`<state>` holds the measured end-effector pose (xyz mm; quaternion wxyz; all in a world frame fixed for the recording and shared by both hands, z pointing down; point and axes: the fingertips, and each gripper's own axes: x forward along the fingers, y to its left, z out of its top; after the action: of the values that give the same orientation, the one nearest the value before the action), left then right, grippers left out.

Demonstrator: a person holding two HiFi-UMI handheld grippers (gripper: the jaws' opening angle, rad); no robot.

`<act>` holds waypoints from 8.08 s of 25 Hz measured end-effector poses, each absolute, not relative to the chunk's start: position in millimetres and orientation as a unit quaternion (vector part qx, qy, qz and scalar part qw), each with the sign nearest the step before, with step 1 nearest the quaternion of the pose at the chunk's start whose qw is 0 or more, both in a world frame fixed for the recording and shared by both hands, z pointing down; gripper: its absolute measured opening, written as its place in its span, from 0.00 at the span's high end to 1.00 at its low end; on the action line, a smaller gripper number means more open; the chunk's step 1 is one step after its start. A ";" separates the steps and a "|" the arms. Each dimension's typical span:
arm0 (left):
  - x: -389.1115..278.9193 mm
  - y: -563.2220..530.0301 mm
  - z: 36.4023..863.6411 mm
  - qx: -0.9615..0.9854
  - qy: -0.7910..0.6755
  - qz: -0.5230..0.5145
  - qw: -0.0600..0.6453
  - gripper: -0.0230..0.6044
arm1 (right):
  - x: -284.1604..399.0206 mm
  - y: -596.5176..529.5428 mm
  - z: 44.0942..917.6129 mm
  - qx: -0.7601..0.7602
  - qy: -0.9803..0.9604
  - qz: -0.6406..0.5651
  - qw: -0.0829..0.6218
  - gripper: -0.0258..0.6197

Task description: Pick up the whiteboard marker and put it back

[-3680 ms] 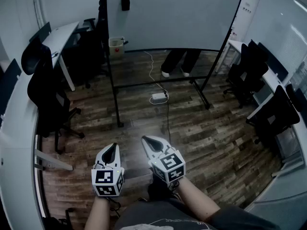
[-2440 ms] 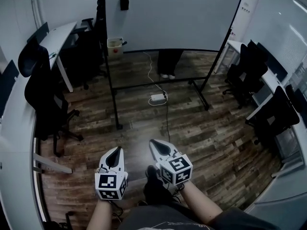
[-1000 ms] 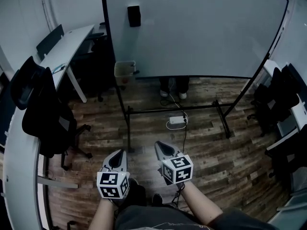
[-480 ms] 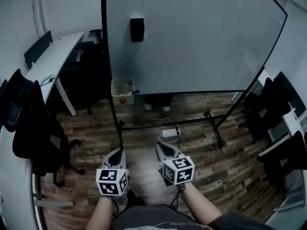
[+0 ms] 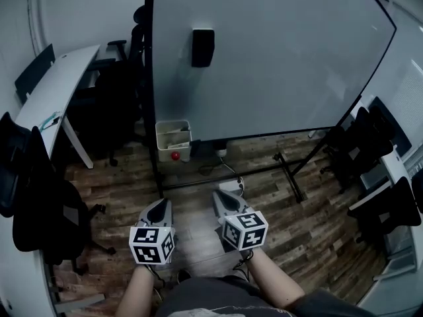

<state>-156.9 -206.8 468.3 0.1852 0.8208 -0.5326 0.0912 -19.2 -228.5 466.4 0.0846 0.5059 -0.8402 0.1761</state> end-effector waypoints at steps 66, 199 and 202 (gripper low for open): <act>-180.7 -311.8 480.3 0.737 -0.639 0.119 0.187 0.94 | -85.0 -380.8 413.9 0.366 -0.928 0.074 0.007 0.83; -155.9 -342.4 445.2 0.724 -0.665 0.096 0.155 0.94 | -95.3 -396.6 415.2 0.276 -0.961 0.029 0.024 0.83; -156.1 -336.7 447.8 0.729 -0.660 0.097 0.156 0.94 | -89.2 -395.7 418.1 0.295 -0.955 0.036 0.020 0.83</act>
<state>-156.1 -336.7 447.8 0.1561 0.7286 -0.6598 0.0973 -89.2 -395.7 418.1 0.0198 0.2950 -0.9546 0.0363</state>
